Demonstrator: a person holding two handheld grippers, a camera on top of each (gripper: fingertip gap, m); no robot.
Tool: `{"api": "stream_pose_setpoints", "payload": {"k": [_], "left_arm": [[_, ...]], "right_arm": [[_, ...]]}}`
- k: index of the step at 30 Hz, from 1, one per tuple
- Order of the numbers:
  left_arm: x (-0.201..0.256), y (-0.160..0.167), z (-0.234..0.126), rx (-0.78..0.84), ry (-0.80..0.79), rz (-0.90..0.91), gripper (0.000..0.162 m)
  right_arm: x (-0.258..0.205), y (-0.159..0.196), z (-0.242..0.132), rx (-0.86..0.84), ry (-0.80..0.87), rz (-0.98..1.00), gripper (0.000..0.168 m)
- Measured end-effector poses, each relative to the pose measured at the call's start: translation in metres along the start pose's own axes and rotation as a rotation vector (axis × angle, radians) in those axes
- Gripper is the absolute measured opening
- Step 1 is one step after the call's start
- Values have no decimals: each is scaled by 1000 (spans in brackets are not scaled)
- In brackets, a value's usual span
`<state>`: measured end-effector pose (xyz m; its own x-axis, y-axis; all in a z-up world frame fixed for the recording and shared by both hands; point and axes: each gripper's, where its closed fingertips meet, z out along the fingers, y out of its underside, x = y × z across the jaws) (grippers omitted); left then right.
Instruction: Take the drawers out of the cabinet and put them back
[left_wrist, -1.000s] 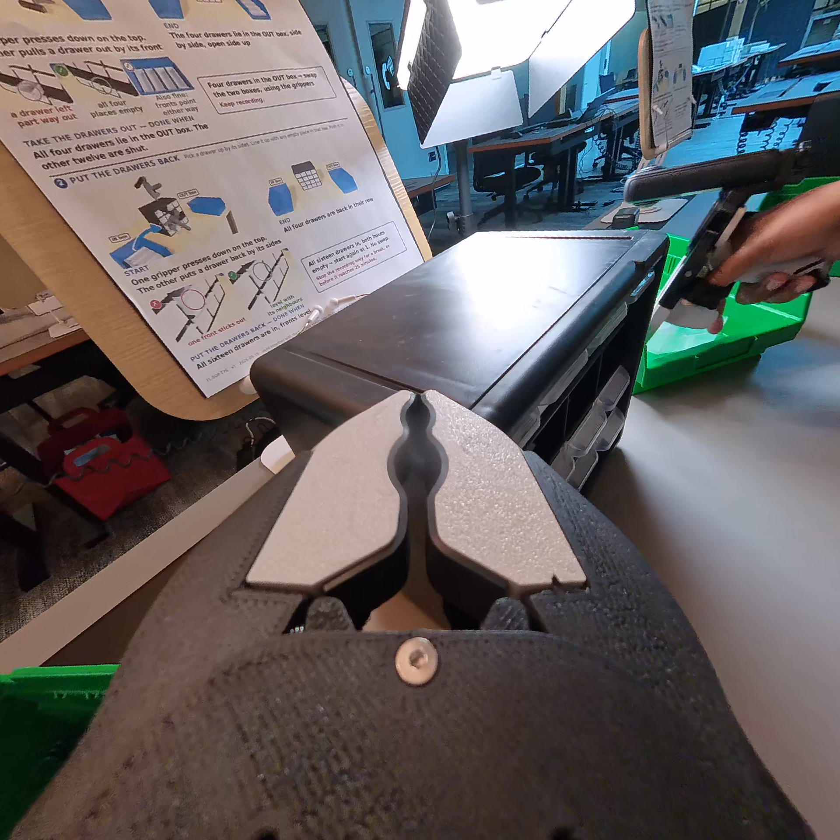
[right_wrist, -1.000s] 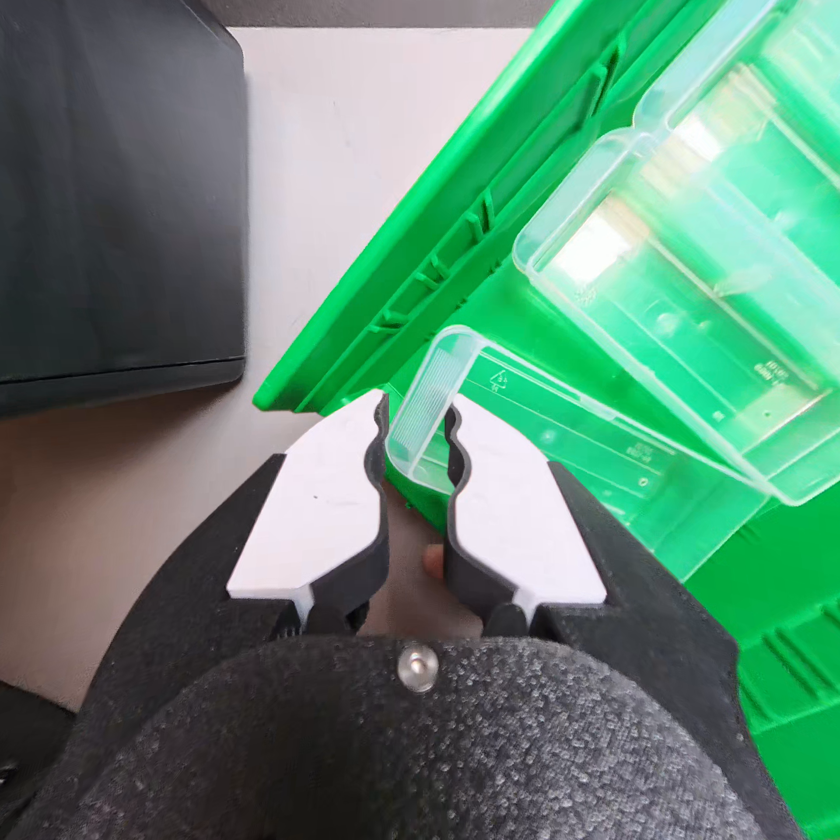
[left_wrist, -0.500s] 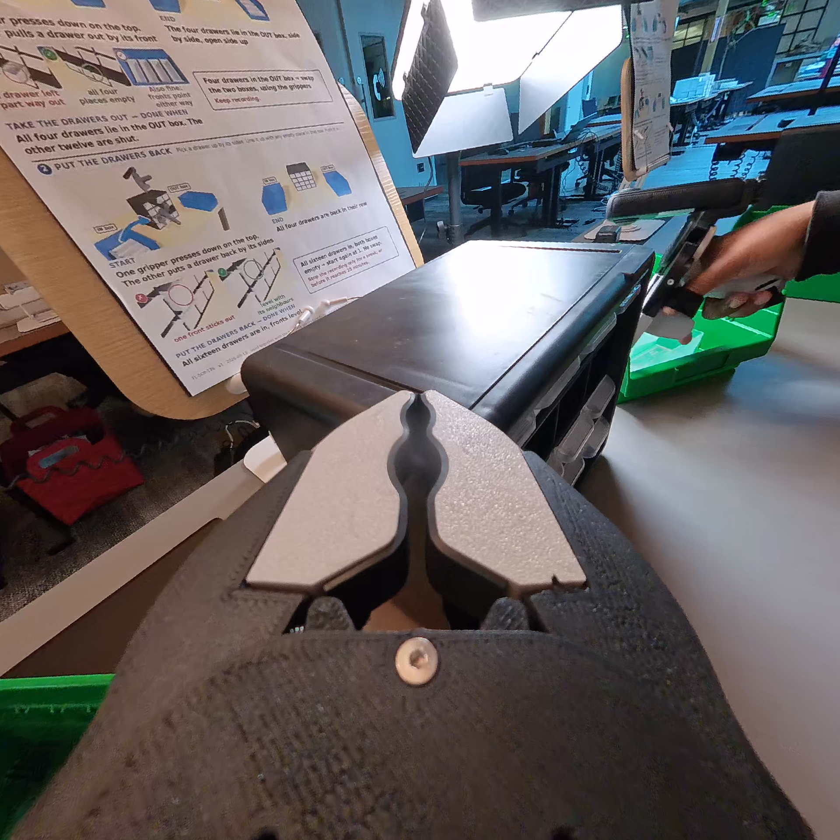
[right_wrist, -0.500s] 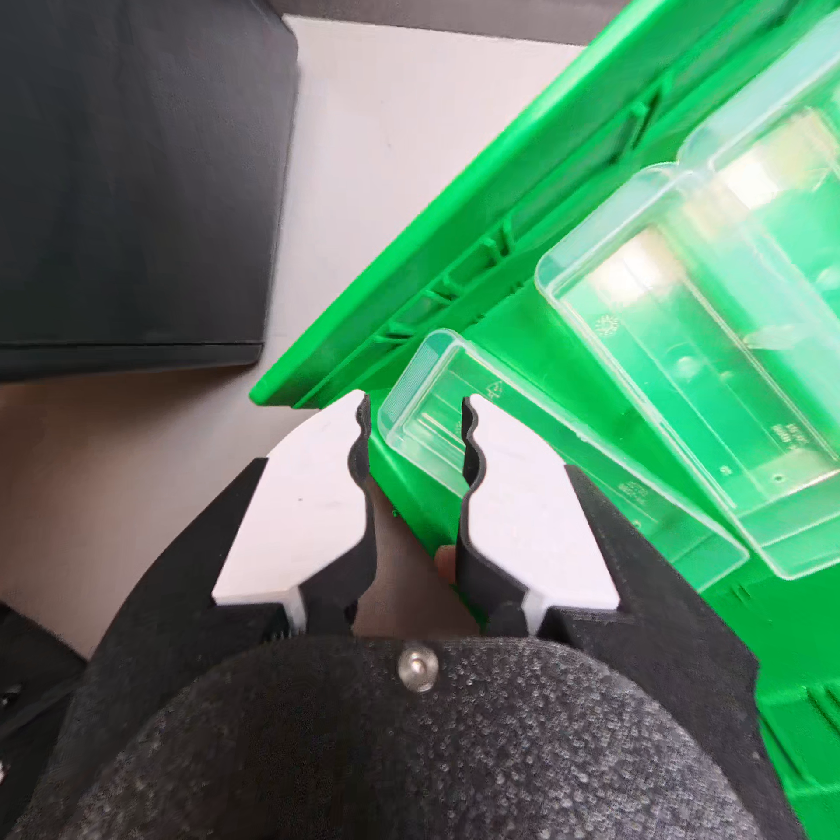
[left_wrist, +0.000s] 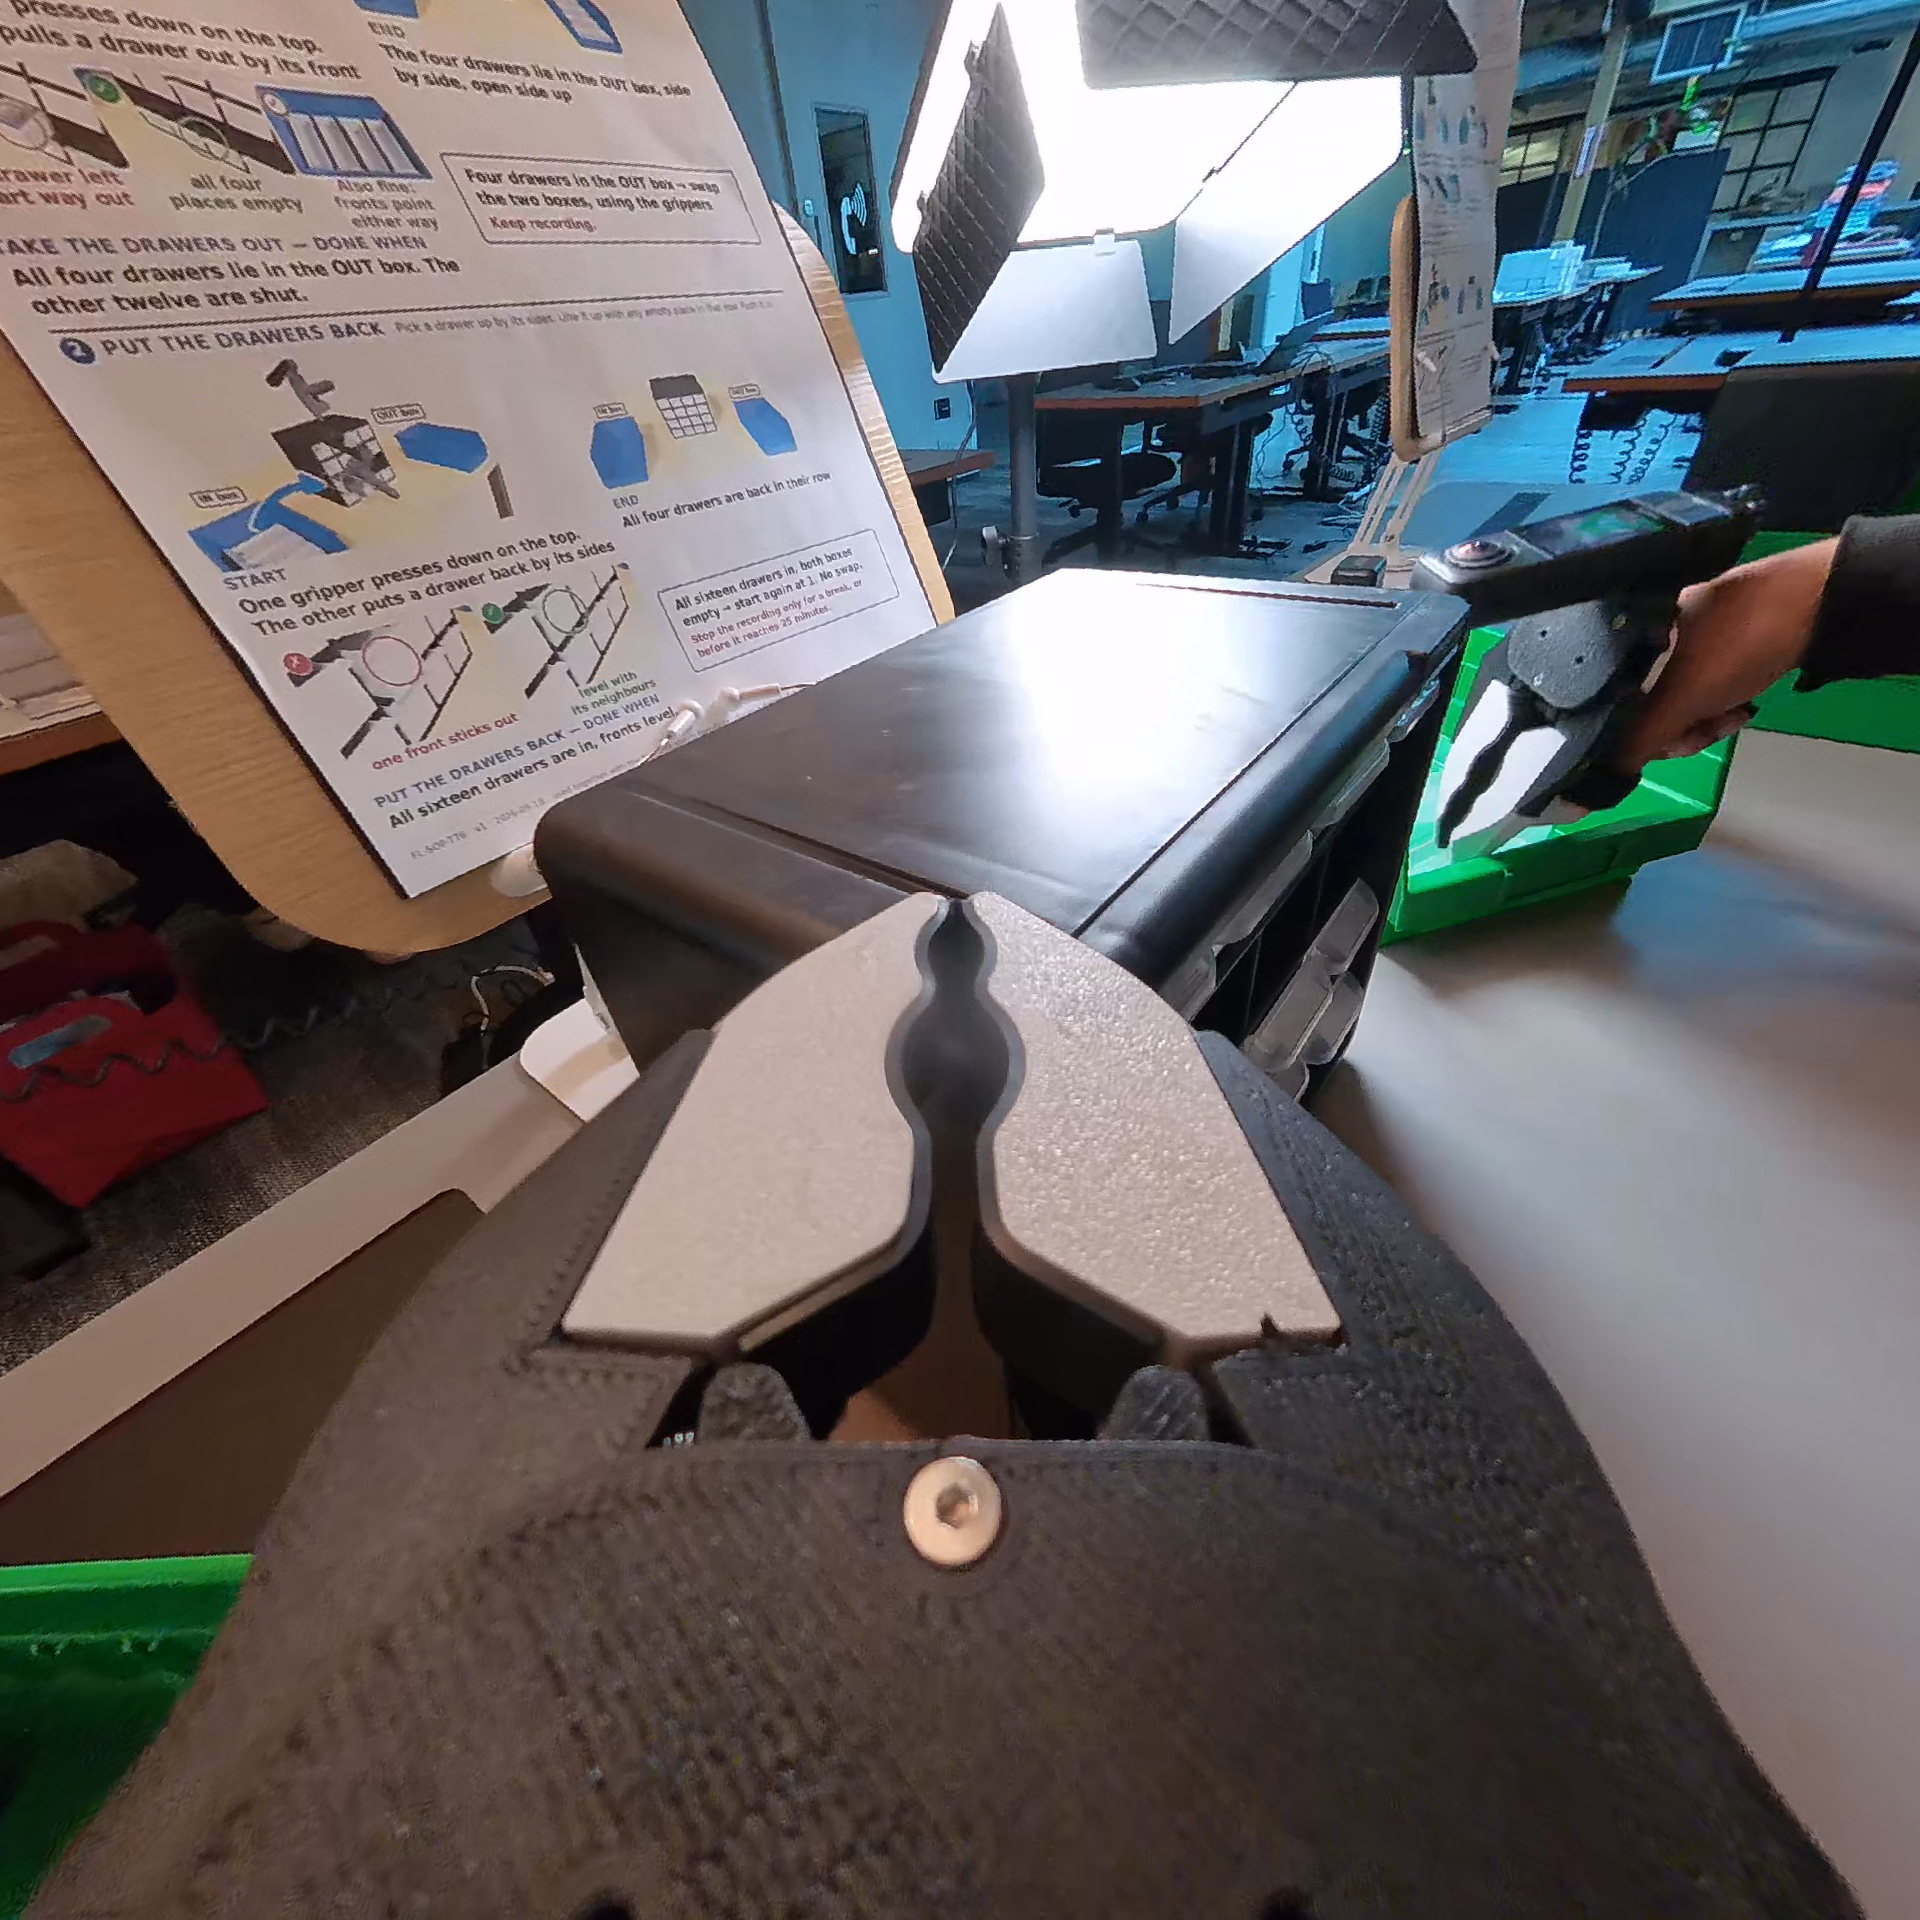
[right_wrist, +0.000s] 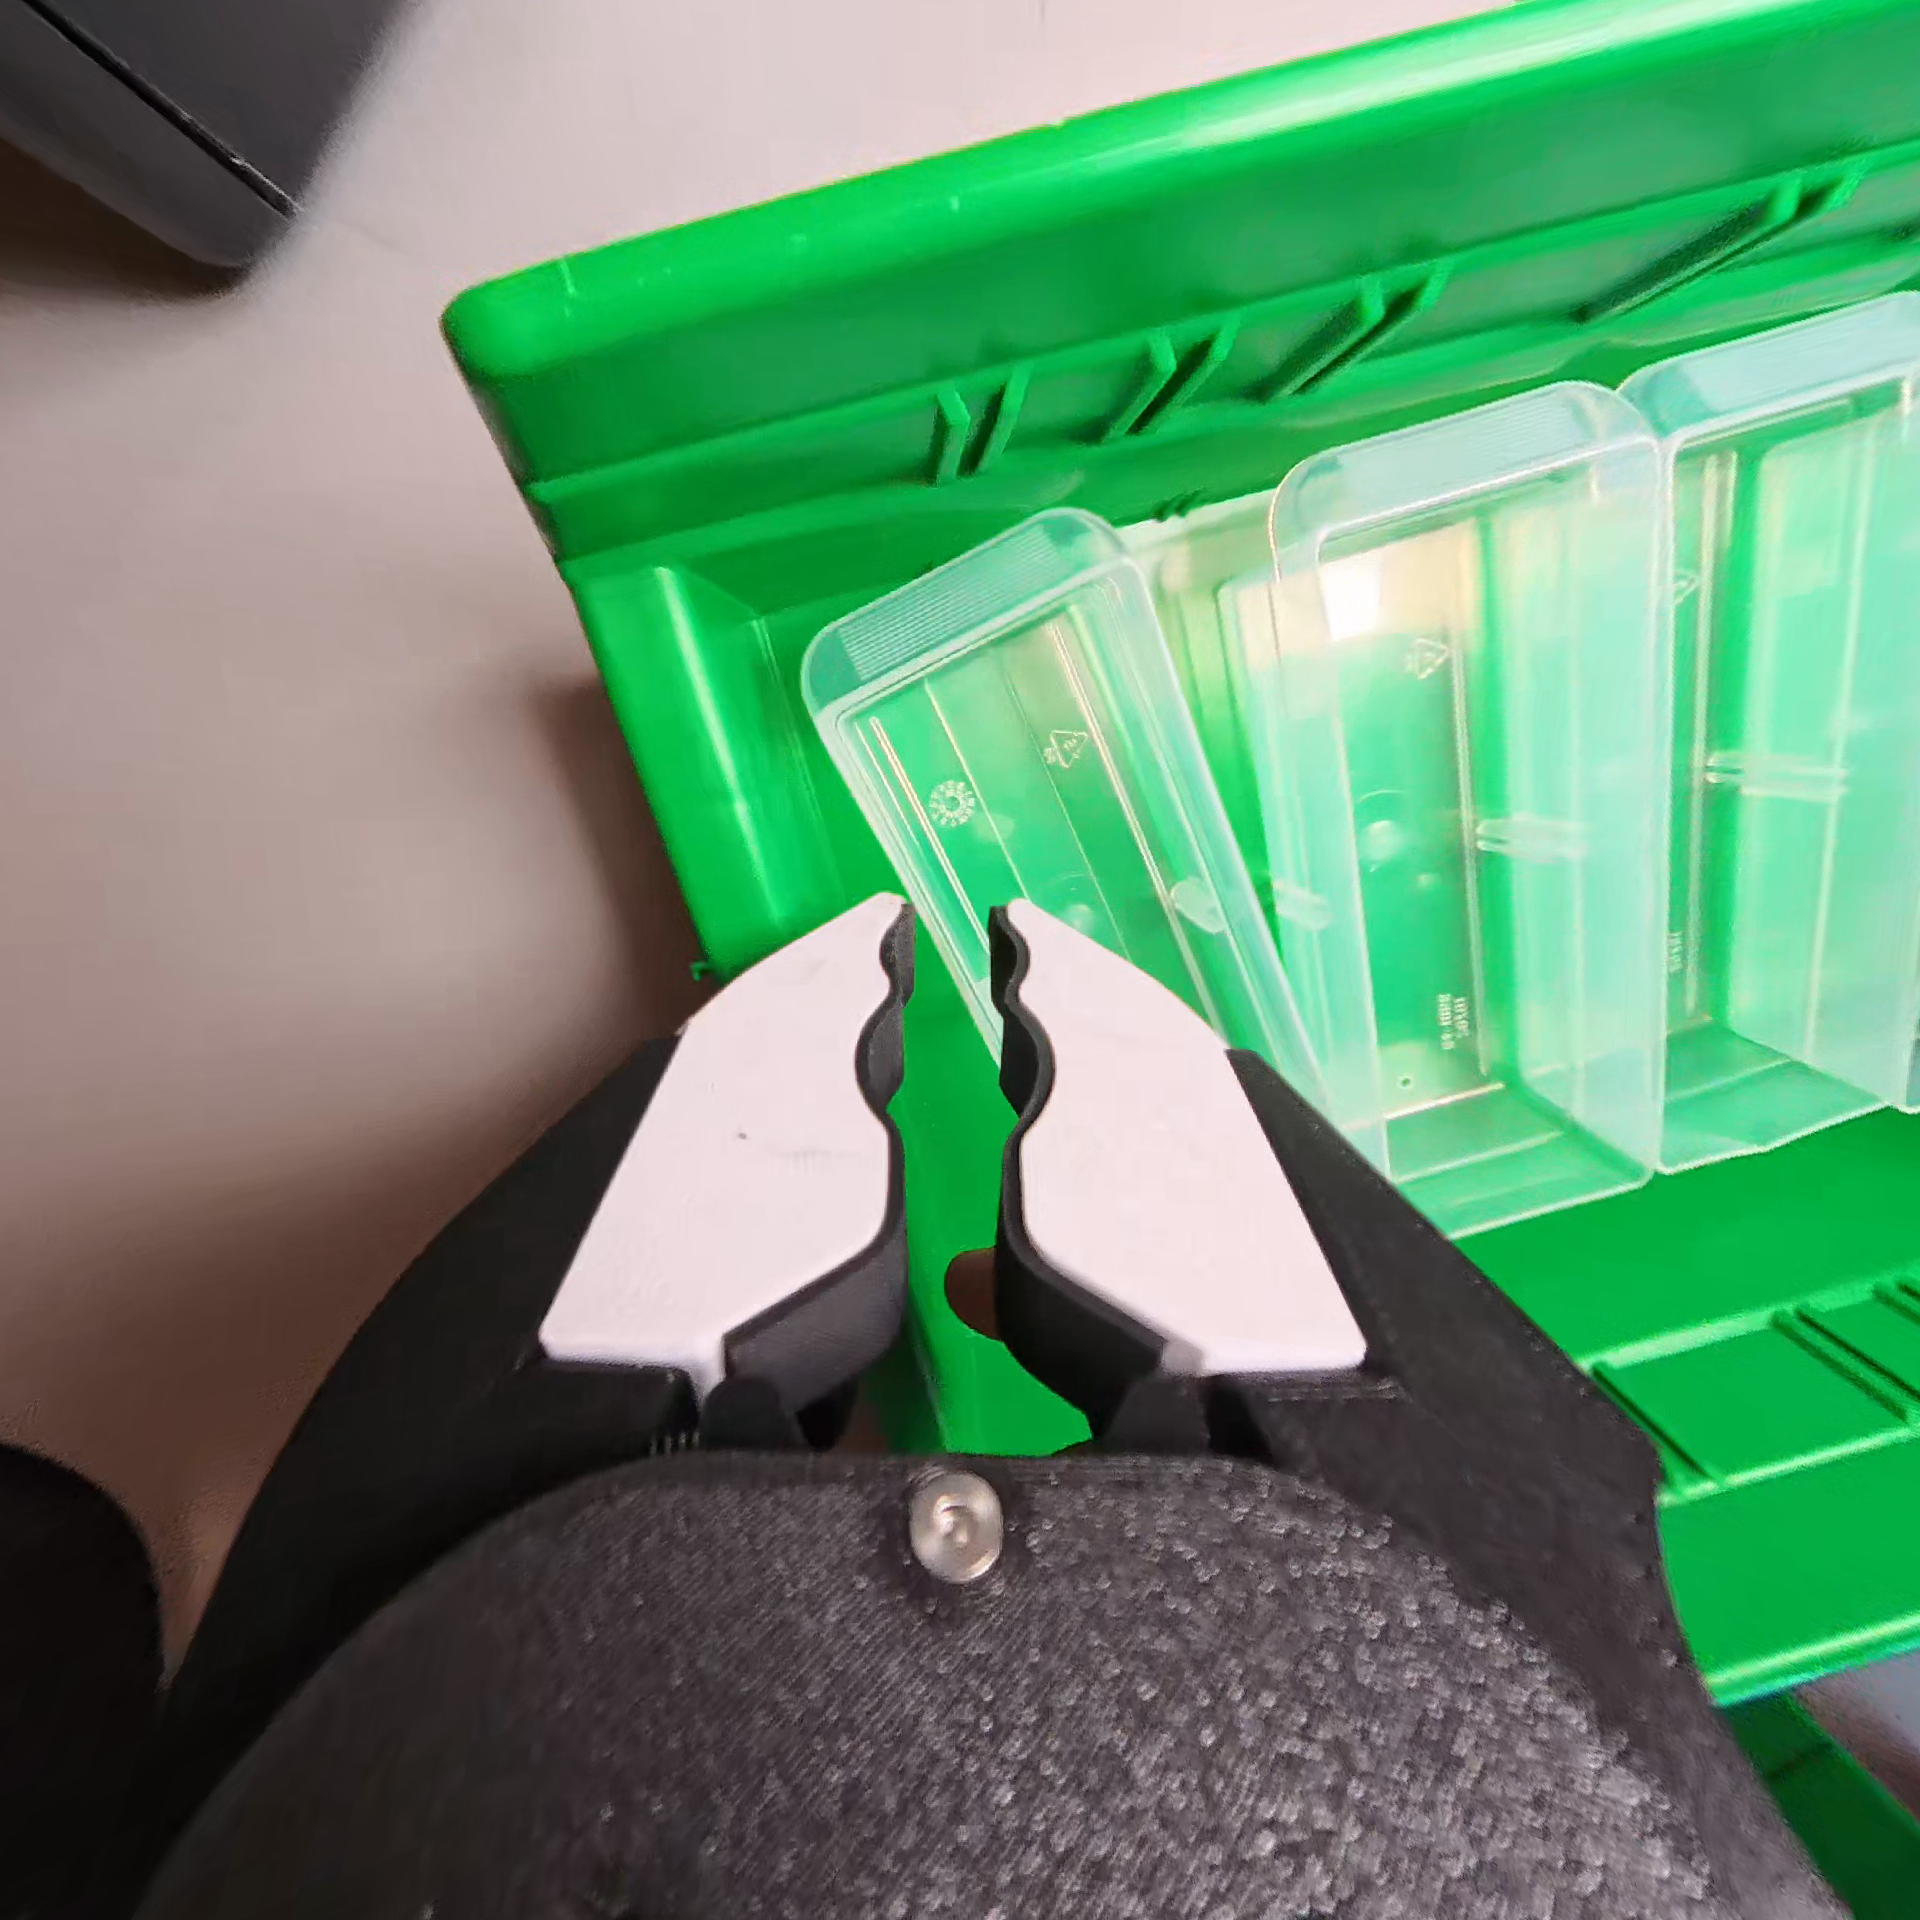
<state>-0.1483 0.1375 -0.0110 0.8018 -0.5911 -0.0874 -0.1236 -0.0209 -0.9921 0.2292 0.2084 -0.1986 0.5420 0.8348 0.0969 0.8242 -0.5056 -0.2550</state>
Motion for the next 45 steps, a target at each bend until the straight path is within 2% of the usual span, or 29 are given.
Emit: {"api": "stream_pose_setpoints", "payload": {"k": [1,4,8,13,16,18,23,27,30,33,36,39,42,45], "left_arm": [[0,0,0,2,-3,-1,0],[0,0,0,4,-9,-1,0],[0,0,0,4,-13,-1,0],[0,0,0,4,-11,1,0],[0,0,0,5,-1,-12,0],[0,0,0,7,2,-24,0],[6,0,0,-6,21,-31,0],[12,-13,-10,31,61,-112,3],[12,-32,-29,88,59,-159,7],[5,-34,-55,51,-32,-79,11],[-10,-6,-83,-105,-150,-5,19],[-24,44,-110,-322,-224,4,27],[-27,95,-137,-520,-257,15,35],[-19,130,-150,-646,-251,38,42]], "right_arm": [[2,-1,3,-3,15,-6,12],[14,-3,11,-32,91,2,7],[17,-9,8,3,106,54,13],[11,-22,-24,271,104,128,23],[7,-23,-46,425,180,63,27],[-1,-16,-51,445,233,-22,29],[-29,5,-37,341,326,-251,40],[-31,11,-15,206,400,-371,44],[-28,6,-2,148,413,-407,39],[-25,4,6,105,428,-461,31],[-28,3,6,120,412,-470,31],[-38,7,4,149,380,-478,31],[-51,13,2,140,385,-518,31],[-70,17,-2,141,366,-552,31]]}}
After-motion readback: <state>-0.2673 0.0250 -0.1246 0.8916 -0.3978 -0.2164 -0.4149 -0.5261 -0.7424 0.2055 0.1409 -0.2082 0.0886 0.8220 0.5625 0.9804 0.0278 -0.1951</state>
